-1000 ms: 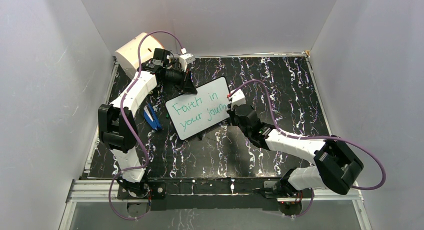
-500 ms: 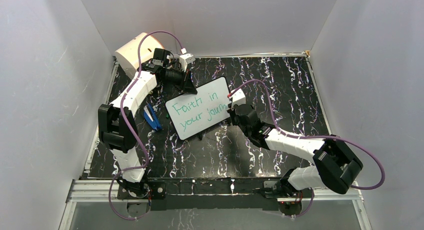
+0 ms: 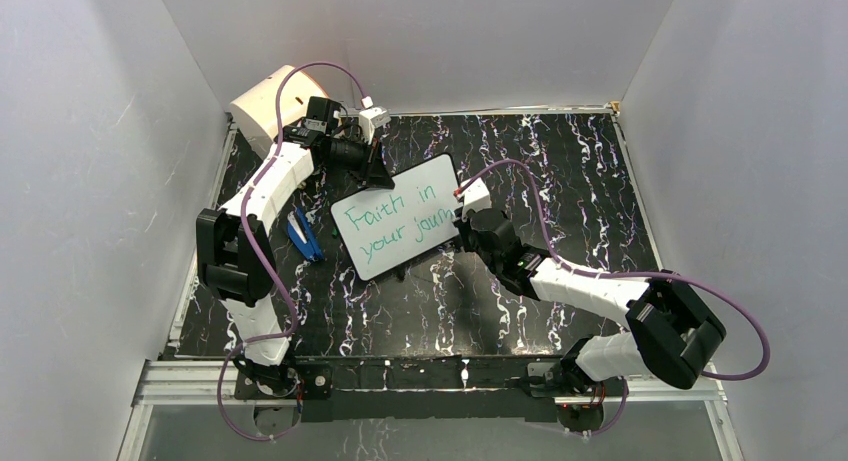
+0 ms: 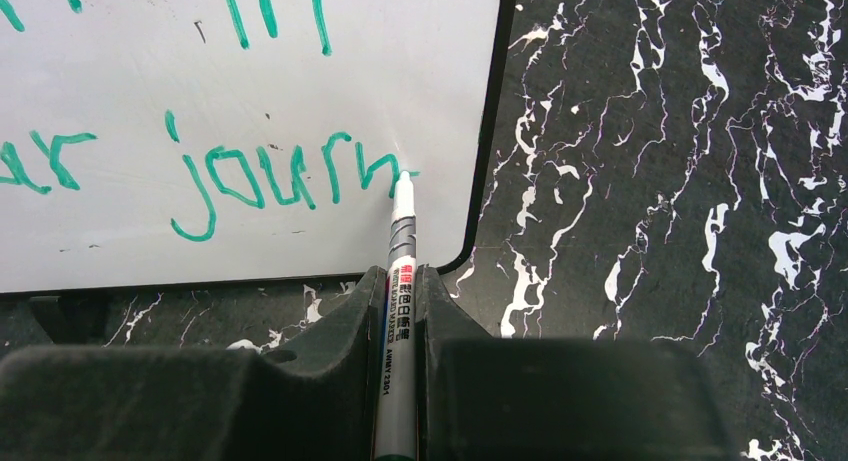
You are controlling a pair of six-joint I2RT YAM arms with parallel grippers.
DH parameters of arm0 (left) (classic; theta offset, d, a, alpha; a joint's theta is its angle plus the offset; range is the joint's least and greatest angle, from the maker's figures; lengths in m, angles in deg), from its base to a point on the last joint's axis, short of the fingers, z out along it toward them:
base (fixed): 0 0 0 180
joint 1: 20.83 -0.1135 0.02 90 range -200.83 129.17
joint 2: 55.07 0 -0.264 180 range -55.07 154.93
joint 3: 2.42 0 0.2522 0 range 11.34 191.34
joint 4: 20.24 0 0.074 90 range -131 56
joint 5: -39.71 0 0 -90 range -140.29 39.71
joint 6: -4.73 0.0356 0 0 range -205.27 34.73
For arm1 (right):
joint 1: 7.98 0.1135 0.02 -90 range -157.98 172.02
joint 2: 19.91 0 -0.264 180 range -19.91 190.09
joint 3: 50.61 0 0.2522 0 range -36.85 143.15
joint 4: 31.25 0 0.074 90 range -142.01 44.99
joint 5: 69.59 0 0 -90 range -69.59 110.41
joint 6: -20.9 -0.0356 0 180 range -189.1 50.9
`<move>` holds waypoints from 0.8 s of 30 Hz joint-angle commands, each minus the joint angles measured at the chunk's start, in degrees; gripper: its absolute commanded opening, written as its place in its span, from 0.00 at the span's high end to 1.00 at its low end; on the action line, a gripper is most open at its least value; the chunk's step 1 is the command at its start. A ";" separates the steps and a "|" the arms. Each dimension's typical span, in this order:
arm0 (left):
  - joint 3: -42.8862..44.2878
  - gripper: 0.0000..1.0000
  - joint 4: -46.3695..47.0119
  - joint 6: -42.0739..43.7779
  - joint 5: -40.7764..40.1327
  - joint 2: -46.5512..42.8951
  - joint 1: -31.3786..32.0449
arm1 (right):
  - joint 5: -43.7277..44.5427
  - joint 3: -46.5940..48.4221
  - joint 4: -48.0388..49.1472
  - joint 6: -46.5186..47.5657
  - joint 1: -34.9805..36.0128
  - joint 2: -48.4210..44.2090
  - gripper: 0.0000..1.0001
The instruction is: Write a sentence on the whiteboard
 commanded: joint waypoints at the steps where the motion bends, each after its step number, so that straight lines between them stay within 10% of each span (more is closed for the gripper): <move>1: -1.08 1.00 -4.95 1.86 -6.77 3.18 1.23 | 1.20 0.92 3.87 -0.13 -0.37 -0.60 1.00; 24: -0.98 1.00 -5.01 1.98 -6.59 3.33 1.23 | -0.34 0.62 5.88 0.30 -1.35 -1.41 1.00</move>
